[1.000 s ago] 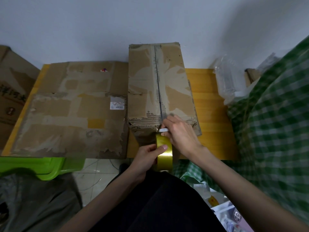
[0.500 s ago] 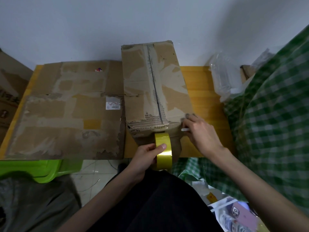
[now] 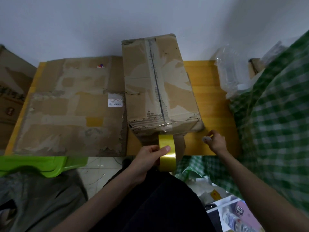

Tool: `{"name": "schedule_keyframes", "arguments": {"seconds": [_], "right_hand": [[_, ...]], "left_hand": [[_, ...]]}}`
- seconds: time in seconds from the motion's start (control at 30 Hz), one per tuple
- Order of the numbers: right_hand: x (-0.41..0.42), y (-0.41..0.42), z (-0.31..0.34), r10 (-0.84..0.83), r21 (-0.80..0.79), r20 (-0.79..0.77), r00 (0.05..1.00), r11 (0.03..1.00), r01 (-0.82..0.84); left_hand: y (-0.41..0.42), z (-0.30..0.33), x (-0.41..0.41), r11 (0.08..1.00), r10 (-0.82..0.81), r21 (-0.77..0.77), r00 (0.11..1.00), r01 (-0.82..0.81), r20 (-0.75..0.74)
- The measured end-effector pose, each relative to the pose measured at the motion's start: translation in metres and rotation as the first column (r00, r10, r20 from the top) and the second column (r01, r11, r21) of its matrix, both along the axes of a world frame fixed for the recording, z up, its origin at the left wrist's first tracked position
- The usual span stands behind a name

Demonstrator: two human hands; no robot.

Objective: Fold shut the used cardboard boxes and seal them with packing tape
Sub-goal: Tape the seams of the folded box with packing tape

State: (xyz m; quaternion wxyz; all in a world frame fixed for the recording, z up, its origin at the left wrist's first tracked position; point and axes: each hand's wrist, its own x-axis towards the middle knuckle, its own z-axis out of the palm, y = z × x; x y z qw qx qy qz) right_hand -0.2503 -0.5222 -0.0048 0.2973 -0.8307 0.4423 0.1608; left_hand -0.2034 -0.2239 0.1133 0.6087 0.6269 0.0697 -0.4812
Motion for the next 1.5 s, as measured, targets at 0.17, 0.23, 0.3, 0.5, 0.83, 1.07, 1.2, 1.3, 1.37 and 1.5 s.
{"name": "schedule_keyframes", "arguments": {"seconds": [0.17, 0.23, 0.3, 0.5, 0.83, 1.07, 1.2, 1.3, 1.37, 1.5], "right_hand": [[0.008, 0.002, -0.026, -0.157, 0.079, 0.044, 0.987, 0.985, 0.154], [0.01, 0.01, -0.018, -0.147, 0.065, 0.029, 0.989, 0.987, 0.145], [0.013, 0.023, -0.004, -0.158, 0.061, 0.067, 0.985, 0.986, 0.154], [0.01, 0.083, 0.065, -0.347, 0.57, 0.25, 0.904, 0.808, 0.153], [0.017, 0.117, 0.112, -0.379, 0.795, 0.23, 0.896, 0.604, 0.052], [0.008, 0.125, 0.121, -0.371, 0.84, 0.202, 0.907, 0.541, 0.034], [-0.005, 0.123, 0.136, -0.305, 0.88, 0.189, 0.933, 0.474, -0.023], [-0.014, 0.121, 0.153, -0.244, 0.871, 0.261, 0.934, 0.477, -0.118], [-0.018, 0.12, 0.166, -0.208, 0.847, 0.316, 0.926, 0.501, -0.176], [-0.024, 0.118, 0.191, -0.172, 0.749, 0.457, 0.873, 0.604, -0.273]], "left_hand": [[0.0, 0.001, 0.002, 1.0, -0.011, 0.018, 1.0, 0.011, -0.021], [0.001, -0.002, 0.002, 0.999, -0.019, 0.03, 1.0, 0.019, -0.018], [0.001, -0.003, 0.002, 0.999, -0.021, 0.044, 1.0, 0.022, -0.01], [-0.001, -0.006, 0.001, 0.998, -0.002, 0.06, 1.0, 0.002, -0.001], [-0.005, 0.0, 0.001, 0.998, 0.042, 0.039, 0.999, -0.041, -0.01], [0.001, 0.003, -0.003, 0.997, -0.05, 0.066, 0.982, 0.038, 0.181], [0.008, 0.014, -0.001, 0.991, -0.134, 0.019, 0.943, 0.135, 0.304], [0.009, 0.027, 0.002, 0.971, -0.235, 0.07, 0.866, 0.228, 0.442], [0.009, 0.035, 0.005, 0.964, -0.266, 0.153, 0.781, 0.218, 0.565], [0.008, 0.06, 0.016, 0.976, -0.184, 0.218, 0.609, 0.018, 0.772]]}}
